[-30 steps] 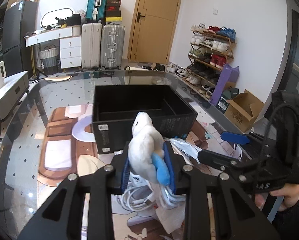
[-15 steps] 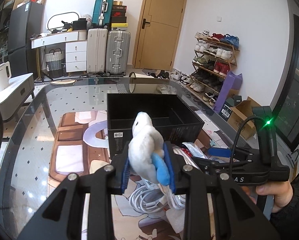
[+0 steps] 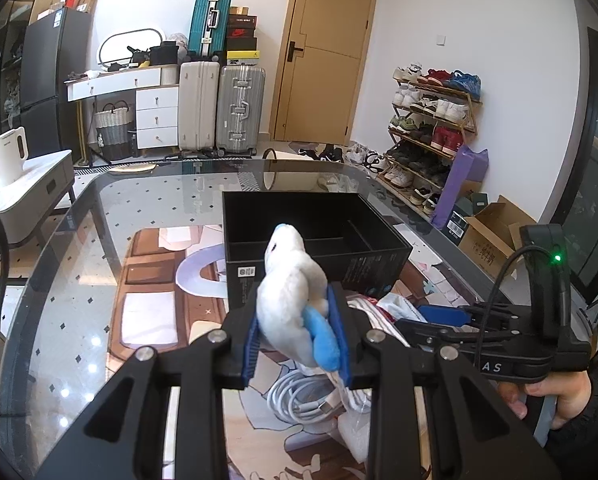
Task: Organize soft objects
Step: 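Carry the plush toy and printed packet over the black box with both grippers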
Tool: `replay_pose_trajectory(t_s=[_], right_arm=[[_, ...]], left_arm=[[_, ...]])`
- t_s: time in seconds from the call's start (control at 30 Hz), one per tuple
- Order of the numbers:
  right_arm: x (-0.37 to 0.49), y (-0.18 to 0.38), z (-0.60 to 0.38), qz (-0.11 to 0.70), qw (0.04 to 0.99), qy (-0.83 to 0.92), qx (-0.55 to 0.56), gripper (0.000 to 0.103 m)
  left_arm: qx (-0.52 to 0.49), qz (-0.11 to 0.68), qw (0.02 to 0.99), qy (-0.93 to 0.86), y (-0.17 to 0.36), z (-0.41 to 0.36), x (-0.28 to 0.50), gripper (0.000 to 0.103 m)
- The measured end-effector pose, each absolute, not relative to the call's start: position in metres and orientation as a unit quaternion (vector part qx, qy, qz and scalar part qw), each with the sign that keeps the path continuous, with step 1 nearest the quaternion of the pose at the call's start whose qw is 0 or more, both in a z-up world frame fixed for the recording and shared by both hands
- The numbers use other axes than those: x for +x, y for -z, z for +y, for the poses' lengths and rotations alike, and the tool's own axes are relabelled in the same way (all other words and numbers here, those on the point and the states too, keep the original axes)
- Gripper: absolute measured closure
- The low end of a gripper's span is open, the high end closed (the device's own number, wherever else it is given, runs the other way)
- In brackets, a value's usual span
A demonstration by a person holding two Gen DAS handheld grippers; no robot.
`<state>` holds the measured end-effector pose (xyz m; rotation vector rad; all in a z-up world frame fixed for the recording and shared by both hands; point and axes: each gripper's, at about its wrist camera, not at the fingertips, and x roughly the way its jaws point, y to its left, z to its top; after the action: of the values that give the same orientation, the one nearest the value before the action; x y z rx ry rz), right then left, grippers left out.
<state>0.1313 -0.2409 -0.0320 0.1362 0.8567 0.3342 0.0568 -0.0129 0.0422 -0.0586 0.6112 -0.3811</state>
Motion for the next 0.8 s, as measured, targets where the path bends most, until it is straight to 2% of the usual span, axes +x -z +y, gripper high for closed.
replay_pose_trajectory(t_s=[0.2, 0.8], right_arm=[[0.115, 0.020, -0.241, 0.382, 0.907, -0.166, 0.063, 0.063], [0.080, -0.051, -0.236, 0.299, 0.936, -0.180, 0.050, 0.063]], left_arm=[[-0.030, 0.295, 0.939, 0.176, -0.043, -0.008, 0.054, 0.074], [0.005, 0.258, 0.952, 0.163, -0.067, -0.006, 0.050, 0.074]])
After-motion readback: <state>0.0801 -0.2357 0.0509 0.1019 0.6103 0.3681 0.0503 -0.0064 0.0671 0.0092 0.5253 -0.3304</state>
